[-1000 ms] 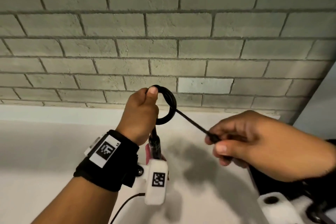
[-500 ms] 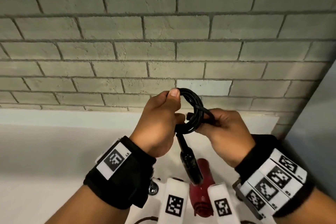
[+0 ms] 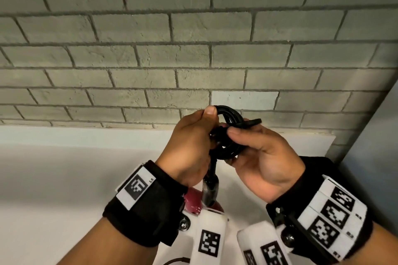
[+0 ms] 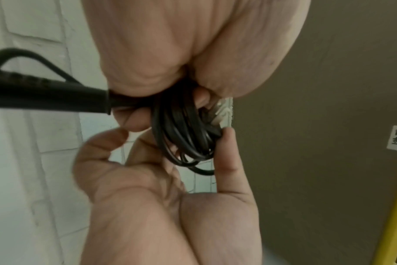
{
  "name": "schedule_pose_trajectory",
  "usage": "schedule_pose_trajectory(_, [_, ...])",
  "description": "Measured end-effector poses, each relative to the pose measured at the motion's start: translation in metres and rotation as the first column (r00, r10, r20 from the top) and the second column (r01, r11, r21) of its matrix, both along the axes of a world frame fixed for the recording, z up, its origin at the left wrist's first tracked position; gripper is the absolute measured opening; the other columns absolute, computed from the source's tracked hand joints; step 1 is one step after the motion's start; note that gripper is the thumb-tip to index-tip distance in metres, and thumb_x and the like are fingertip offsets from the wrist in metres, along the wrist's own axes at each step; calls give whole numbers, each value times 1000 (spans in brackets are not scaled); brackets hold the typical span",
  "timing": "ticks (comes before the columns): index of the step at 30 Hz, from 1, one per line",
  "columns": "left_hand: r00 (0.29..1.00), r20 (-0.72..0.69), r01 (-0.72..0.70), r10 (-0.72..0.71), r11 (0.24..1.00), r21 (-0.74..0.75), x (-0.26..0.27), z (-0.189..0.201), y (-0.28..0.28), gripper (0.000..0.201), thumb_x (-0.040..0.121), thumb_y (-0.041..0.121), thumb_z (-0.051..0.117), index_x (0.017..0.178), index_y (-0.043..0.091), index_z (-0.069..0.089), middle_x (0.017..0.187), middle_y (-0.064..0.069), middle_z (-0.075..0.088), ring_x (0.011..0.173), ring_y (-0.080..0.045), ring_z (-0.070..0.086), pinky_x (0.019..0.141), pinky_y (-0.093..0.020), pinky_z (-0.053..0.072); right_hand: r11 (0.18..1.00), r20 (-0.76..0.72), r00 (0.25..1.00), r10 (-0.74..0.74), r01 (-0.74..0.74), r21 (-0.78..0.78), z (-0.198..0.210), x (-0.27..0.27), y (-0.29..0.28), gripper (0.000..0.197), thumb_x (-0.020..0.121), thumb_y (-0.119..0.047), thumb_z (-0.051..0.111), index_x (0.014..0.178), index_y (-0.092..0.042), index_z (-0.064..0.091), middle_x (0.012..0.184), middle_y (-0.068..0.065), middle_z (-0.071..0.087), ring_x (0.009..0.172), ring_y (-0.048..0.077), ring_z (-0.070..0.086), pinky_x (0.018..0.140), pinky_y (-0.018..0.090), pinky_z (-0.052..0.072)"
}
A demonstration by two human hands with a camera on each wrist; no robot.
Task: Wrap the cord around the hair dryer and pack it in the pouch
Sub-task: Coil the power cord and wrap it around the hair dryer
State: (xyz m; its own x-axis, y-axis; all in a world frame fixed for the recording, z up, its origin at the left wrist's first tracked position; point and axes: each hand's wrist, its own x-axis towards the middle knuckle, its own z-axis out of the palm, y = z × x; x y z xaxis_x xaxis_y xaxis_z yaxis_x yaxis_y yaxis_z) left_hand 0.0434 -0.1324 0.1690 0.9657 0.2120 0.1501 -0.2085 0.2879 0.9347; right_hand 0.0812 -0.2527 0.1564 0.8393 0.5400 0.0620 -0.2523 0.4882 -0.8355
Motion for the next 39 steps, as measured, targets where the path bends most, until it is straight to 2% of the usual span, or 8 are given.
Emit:
schedule_pose_trajectory(4, [993, 52, -116, 110, 985, 130, 3, -4, -7, 38, 102, 25, 41, 90, -7, 57, 84, -22, 68, 83, -34, 68, 80, -46, 57, 993, -24, 999, -40, 37, -109, 10, -10, 6, 2, 71, -14, 68, 73, -12, 69, 61, 2, 65, 58, 13, 61, 63, 27, 42])
schedule_pose_trajectory(9, [940, 204, -328, 273, 889, 320, 5, -5, -11, 34, 100, 29, 40, 70, 24, 54, 49, 17, 53, 47, -1, 47, 55, -26, 38, 955, 48, 998, -33, 45, -293, 18, -20, 4, 19, 86, 3, 53, 69, -5, 56, 61, 11, 53, 57, 22, 53, 55, 28, 47])
schedule_pose_trajectory(17, [820, 318, -569, 476, 618, 542, 16, -10, 8, 31, 98, 37, 42, 90, 13, 59, 64, 9, 54, 57, -10, 49, 58, -28, 41, 724, 238, 968, 79, 108, -681, 24, -29, -19, 36, 89, -22, 65, 69, 8, 61, 54, 12, 63, 42, 21, 48, 40, 24, 33])
schedule_pose_trajectory(20, [828, 208, -558, 521, 720, 413, 19, -13, 15, 31, 92, 46, 44, 72, 26, 57, 56, 8, 48, 53, -19, 42, 55, -41, 40, 759, 162, 979, 126, 10, -651, 27, -35, -28, 29, 87, -24, 64, 65, -6, 64, 51, 7, 57, 39, 15, 39, 38, 18, 28])
schedule_pose_trajectory(24, [909, 75, -417, 410, 898, 144, 18, -3, 14, 34, 100, 28, 45, 67, 19, 49, 54, 4, 30, 41, -10, 27, 43, -21, 31, 808, 242, 952, 188, -10, -589, 26, -39, -39, 24, 84, -29, 66, 67, -13, 66, 57, 7, 63, 43, 15, 44, 39, 22, 33])
schedule_pose_trajectory(32, [982, -65, -179, 175, 981, -70, 8, 4, -11, 27, 102, 26, 41, 76, 17, 43, 57, 2, 25, 46, -11, 20, 49, -27, 20, 492, 740, 636, 219, 583, -646, -7, -1, -35, 14, 82, -19, 74, 87, -30, 77, 78, -6, 54, 66, 10, 55, 65, 15, 40])
schedule_pose_trajectory(35, [977, -133, -179, 168, 981, -78, 8, 2, -15, 29, 102, 28, 41, 76, 16, 45, 58, 1, 29, 45, -11, 24, 46, -23, 27, 603, 743, 669, 30, 581, -547, -19, 1, -24, 30, 77, -2, 74, 67, -30, 74, 76, -5, 61, 70, 12, 62, 65, 12, 44])
schedule_pose_trajectory(39, [969, -113, -225, 219, 973, -49, 7, 1, -21, 32, 103, 24, 40, 74, 12, 48, 49, 3, 36, 35, -7, 38, 39, -17, 39, 836, 550, 813, -189, 428, -344, -17, -5, -20, 28, 63, 4, 70, 81, -15, 79, 82, 13, 76, 78, 30, 71, 75, 37, 55])
